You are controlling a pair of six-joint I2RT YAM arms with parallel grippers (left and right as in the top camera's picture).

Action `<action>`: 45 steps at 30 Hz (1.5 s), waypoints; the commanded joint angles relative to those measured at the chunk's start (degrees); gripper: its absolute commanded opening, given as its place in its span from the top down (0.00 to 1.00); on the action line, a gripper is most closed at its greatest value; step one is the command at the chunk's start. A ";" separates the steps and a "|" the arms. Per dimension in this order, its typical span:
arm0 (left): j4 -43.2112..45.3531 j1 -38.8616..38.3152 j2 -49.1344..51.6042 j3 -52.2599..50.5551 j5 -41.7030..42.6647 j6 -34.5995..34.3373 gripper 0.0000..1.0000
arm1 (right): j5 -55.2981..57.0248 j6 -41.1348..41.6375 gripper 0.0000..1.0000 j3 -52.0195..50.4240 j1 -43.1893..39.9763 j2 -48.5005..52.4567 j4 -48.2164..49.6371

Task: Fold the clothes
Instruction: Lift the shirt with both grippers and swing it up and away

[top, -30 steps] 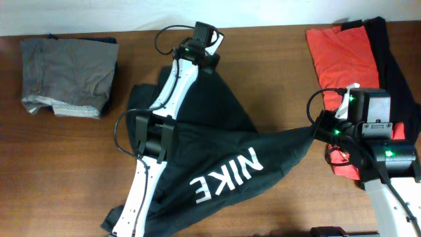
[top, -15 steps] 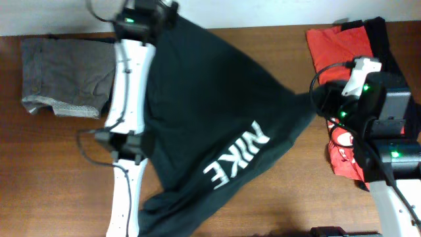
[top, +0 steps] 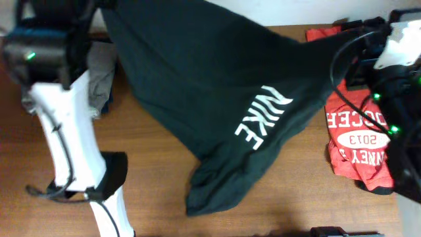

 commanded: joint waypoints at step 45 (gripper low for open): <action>42.53 5.35 3.08 -17.73 3.30 -8.31 1.00 | -8.57 -7.13 0.96 32.52 -0.44 36.61 30.08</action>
